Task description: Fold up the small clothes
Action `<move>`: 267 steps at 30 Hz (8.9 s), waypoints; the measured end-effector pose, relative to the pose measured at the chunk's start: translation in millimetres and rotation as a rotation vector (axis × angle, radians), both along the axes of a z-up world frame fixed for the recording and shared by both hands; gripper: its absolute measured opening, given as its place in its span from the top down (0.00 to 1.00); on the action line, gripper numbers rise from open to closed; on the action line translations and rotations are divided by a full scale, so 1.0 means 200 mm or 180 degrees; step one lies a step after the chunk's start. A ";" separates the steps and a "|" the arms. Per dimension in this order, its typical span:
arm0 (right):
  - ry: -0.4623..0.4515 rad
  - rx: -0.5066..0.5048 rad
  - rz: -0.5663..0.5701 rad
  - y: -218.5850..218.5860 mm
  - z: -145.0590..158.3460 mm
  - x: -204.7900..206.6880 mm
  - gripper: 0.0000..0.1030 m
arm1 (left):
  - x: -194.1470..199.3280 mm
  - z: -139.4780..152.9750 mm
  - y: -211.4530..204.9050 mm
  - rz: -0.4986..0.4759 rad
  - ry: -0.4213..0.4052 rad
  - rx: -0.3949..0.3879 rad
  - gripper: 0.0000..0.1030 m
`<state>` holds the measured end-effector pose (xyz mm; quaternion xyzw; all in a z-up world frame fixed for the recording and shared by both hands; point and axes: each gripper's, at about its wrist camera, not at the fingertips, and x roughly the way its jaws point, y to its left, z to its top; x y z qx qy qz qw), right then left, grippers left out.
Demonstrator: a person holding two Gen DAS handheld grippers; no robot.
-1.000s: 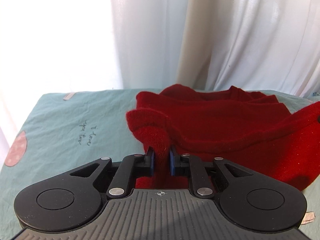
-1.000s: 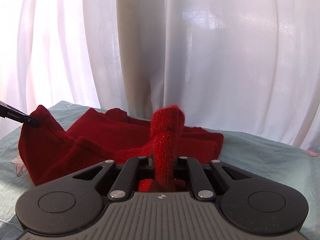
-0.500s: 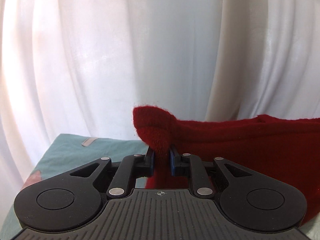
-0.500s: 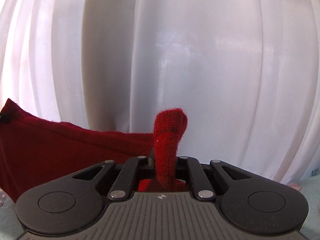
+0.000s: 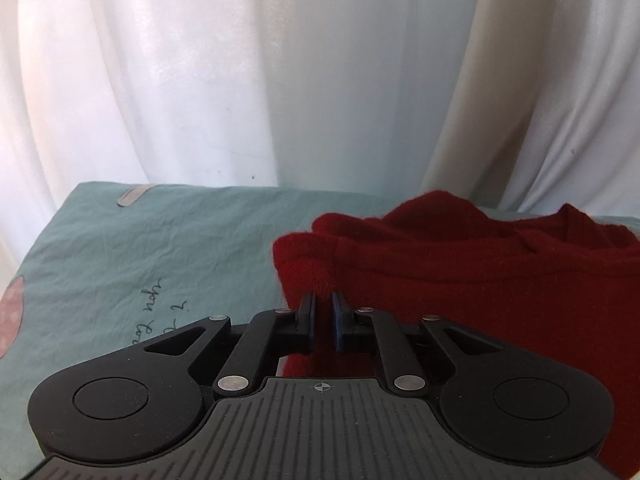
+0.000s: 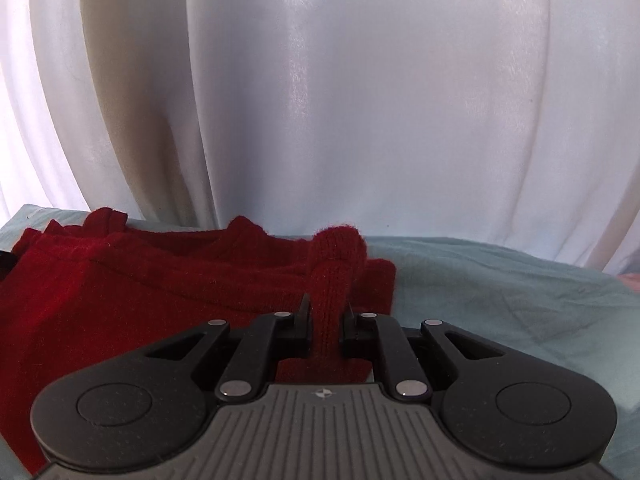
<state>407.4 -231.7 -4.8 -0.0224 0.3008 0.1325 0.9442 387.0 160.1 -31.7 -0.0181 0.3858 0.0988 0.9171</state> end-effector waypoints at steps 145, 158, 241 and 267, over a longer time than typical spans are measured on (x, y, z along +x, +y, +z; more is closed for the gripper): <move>-0.0143 0.0263 0.0560 0.71 -0.09 -0.50 0.67 | -0.02 -0.31 0.27 0.0029 0.0431 -0.2420 0.62; -0.0269 0.0404 0.0299 0.61 -0.02 -0.51 0.67 | -0.03 0.35 -0.44 -0.1192 0.0061 -0.1788 0.81; 0.0710 0.1042 0.0716 0.61 0.14 0.06 0.69 | -0.35 0.01 -0.68 -0.0744 0.0039 -0.0797 0.15; -0.0553 0.0177 -0.0110 0.06 0.43 -0.38 0.45 | -0.18 0.11 -0.82 -0.0820 0.0134 -0.0437 0.11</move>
